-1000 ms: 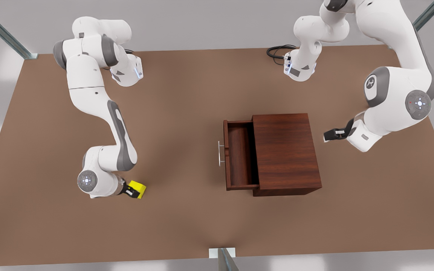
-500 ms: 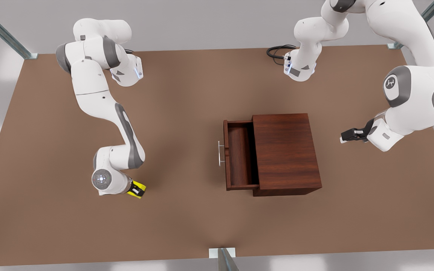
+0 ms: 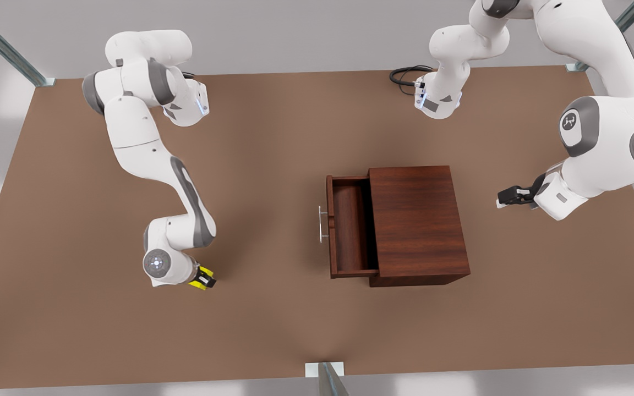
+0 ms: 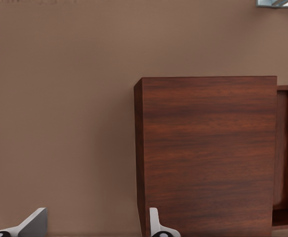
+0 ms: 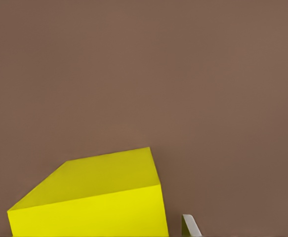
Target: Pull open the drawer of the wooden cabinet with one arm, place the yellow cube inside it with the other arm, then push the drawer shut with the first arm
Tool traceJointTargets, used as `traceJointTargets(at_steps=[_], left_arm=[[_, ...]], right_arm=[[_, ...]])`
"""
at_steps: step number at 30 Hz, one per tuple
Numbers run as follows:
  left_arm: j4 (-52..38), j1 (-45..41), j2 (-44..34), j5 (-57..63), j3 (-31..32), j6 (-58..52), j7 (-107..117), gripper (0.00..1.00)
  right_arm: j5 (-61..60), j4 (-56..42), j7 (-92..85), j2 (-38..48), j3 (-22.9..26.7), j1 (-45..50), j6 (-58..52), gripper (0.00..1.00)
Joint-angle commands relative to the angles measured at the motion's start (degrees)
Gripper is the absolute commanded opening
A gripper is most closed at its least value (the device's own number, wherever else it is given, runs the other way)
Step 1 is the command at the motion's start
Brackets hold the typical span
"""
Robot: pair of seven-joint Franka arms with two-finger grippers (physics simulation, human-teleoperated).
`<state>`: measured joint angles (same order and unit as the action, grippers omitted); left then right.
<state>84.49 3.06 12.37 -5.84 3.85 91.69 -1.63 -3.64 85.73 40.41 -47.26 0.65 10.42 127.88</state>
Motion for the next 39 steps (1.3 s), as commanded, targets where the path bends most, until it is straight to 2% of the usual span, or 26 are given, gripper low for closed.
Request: traceJointTargets(at_steps=[1,4,9,15,22,27,30,33,37,39], left_arm=[[-0.03,-0.07,-0.06,0.13,0.02,-0.02,-2.32,1.0],[0.06,-0.16,-0.15,0.04,0.1,-0.11,-2.32,1.0],[0.5,0.02,-0.15,-0.05,0.02,-0.55,-2.24,1.0],[0.76,0.63,0.02,0.04,-0.25,-1.78,-1.8,1.0],[0.59,0.54,0.11,0.04,-0.25,-1.69,-1.62,1.0],[0.5,0.46,0.11,0.04,-0.25,-1.69,-1.62,1.0],[0.5,0.37,0.11,0.04,-0.16,-1.69,-1.62,1.0],[0.85,0.37,0.11,0.04,-0.16,-1.78,-1.53,1.0],[0.85,0.37,0.11,0.04,-0.16,-1.86,-1.53,1.0],[0.85,0.37,0.11,-0.05,-0.16,-1.78,-1.53,1.0]], right_arm=[[0.3,-0.04,0.63,0.07,-1.88,-1.89,0.79,0.96],[1.7,-0.04,0.72,0.07,-5.31,-5.49,1.4,0.88],[1.71,0.05,1.6,0.24,-5.75,-5.58,1.05,0.7],[1.62,0.05,2.3,4.37,-5.84,-5.23,-3.16,0.67],[-1.02,-1.0,9.77,15.36,-6.8,0.13,-19.78,0.66],[-1.02,-11.63,25.77,14.92,-6.63,8.83,-31.2,0.66],[-2.34,-20.69,32.8,11.41,-6.72,13.49,-36.04,0.66],[-3.65,-26.05,40.8,7.8,-6.89,19.11,-35.07,0.66],[-6.64,-30.18,49.85,3.41,-8.3,24.03,-25.32,0.66],[-6.64,-31.68,50.56,1.92,-8.47,25.88,-23.83,0.66]])
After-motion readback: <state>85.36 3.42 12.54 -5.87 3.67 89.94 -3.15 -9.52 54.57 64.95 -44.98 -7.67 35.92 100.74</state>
